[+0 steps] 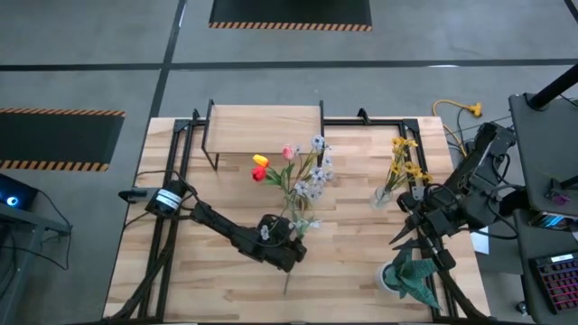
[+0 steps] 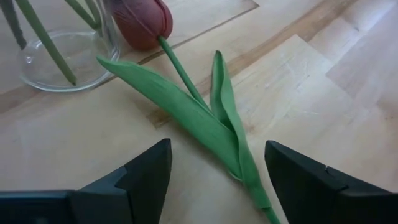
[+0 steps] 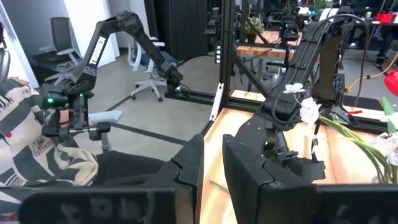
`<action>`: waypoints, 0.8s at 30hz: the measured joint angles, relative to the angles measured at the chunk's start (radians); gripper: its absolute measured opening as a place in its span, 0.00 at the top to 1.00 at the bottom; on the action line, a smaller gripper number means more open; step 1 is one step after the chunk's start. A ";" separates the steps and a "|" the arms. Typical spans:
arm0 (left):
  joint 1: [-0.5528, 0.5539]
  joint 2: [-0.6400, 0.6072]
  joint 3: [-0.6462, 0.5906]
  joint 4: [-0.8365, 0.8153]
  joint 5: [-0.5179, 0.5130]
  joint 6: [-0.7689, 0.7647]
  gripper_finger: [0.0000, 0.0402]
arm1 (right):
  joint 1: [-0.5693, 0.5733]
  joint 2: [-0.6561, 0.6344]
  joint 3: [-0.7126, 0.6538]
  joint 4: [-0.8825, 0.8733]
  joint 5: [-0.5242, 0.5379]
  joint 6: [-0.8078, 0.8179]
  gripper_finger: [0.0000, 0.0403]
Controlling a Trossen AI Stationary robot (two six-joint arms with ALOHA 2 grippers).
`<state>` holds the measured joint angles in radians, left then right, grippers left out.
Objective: Pick and place flowers into a vace then onto a shelf
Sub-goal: Put the dark red flower into the right transparent vase
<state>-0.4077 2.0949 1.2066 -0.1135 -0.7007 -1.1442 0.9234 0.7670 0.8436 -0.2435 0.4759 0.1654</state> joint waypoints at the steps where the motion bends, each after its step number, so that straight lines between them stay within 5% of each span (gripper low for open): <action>1: 0.000 0.000 0.000 -0.002 0.000 0.000 0.42 | 0.000 0.000 0.000 -0.002 0.000 0.000 0.87; 16: 0.001 -0.028 0.002 -0.118 0.091 0.023 0.95 | 0.000 0.000 0.000 -0.013 0.036 0.014 0.87; 24: -0.002 -0.106 -0.005 -0.181 0.181 0.222 0.99 | 0.000 -0.001 0.000 -0.007 0.055 0.015 0.87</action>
<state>-0.4102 1.9892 1.2012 -0.2945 -0.5196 -0.9227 0.9230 0.7658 0.8436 -0.2504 0.5304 0.1800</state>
